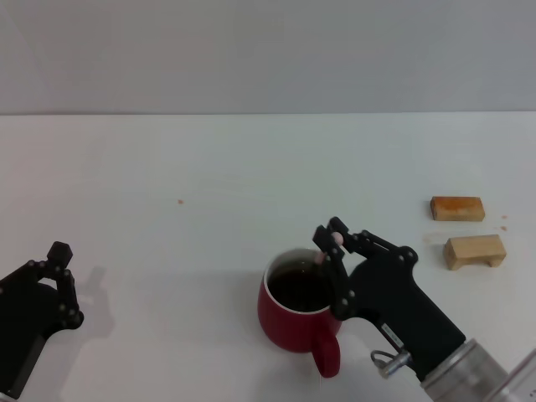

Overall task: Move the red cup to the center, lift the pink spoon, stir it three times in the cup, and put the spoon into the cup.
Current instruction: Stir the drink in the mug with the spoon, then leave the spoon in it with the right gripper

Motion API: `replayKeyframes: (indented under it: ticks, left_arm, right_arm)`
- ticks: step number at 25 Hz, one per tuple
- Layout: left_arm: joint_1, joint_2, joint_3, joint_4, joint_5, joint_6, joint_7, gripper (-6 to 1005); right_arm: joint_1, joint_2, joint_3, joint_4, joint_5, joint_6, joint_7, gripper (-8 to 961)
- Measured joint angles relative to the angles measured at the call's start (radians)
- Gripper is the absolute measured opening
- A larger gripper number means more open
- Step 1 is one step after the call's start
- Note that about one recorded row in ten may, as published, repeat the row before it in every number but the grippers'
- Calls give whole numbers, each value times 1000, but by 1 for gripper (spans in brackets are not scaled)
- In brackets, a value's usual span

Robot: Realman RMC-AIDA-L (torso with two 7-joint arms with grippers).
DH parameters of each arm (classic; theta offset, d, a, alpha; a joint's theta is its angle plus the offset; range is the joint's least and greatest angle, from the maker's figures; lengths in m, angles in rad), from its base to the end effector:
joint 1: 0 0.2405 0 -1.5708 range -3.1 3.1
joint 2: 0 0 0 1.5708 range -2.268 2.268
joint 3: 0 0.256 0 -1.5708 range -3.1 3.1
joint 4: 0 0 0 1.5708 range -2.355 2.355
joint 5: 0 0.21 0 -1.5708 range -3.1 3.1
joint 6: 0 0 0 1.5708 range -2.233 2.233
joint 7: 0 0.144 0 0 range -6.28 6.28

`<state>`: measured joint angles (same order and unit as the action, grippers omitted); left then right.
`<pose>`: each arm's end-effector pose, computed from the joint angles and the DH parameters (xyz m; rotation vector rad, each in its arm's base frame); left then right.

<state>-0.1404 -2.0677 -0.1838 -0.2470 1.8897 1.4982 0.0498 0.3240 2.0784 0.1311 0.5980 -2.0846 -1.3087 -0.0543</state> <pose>-0.3445 0.2021 -0.0406 -1.6909 -0.4067 -0.6695 0.2210 0.2279 -0.1203 -2.0317 0.4446 1.0535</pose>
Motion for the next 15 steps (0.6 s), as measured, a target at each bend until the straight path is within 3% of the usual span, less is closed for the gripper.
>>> replayKeyframes:
  ticks: [10,15]
  left_arm:
    - [-7,-2,3,-3,6,-17,1,2]
    - [-7,-2,3,-3,6,-17,3,3]
  right_arm:
    - [-101,-1,-29,25,-6,-43,-1,21]
    - [-111,0,-62,44,-7,-44,-1,21]
